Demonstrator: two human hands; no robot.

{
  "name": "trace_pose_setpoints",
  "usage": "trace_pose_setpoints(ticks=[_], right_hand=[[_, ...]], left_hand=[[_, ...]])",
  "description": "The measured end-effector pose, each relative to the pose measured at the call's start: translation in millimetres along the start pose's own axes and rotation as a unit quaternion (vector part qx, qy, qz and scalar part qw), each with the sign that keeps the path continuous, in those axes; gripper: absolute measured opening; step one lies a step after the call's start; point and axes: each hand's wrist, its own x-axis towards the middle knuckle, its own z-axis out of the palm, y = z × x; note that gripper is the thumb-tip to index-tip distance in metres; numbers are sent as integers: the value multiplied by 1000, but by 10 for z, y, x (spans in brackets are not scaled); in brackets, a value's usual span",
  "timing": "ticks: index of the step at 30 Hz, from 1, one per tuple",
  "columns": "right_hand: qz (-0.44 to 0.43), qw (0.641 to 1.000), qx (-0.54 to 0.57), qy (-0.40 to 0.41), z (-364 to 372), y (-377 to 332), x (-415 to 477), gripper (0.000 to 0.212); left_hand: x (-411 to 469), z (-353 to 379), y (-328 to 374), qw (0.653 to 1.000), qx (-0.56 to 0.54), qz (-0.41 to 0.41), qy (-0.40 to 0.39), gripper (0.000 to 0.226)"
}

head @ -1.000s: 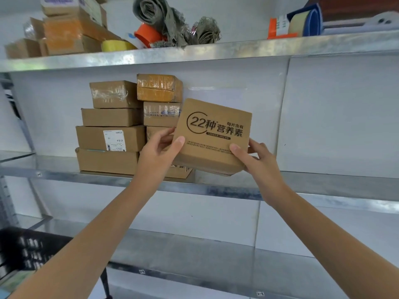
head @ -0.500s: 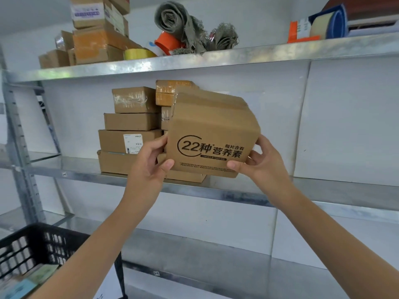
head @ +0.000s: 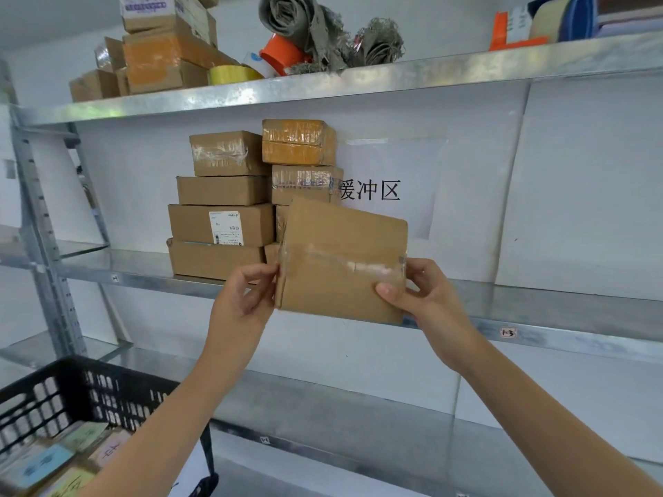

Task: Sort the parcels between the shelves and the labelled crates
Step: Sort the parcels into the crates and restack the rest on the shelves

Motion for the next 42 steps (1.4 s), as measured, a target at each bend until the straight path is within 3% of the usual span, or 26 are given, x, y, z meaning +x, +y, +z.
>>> trace_pose_setpoints(ticks=[4,6,12,15,18,20,24,28,34,42], right_hand=[[-7,998,-51,-40,6,128,-19,93],[-1,995,-96,-37,61,204,-45,92],[-23,972,-229,-38,155,429,-183,102],[-6,987,-139,-76,146,455,-249,97],[26,994,-87,-62,204,407,-263,73],[58,996,-55,-46,261,459,-246,69],[101,992,-47,-58,462,674,-254,55],[120,986,-45,-109,818,872,-263,71],[179,961,-13,-210,1506,1300,-438,66],[233,913,-8,-336,2603,1694,-497,63]], left_hand=[[-48,-2,55,1000,3,-7,30,32],[-103,20,67,999,34,-24,29,28],[-303,86,19,992,7,-125,30,31],[-380,69,-29,988,-21,-148,31,39],[-491,44,-81,987,-20,-151,49,49],[-588,16,-110,987,-16,-150,62,54],[-810,-144,-212,984,-19,-161,74,45],[-1063,-441,-307,974,-21,-193,120,42],[-1580,-924,-341,948,4,-235,215,63],[-1996,-1714,-219,899,59,-246,357,57]])
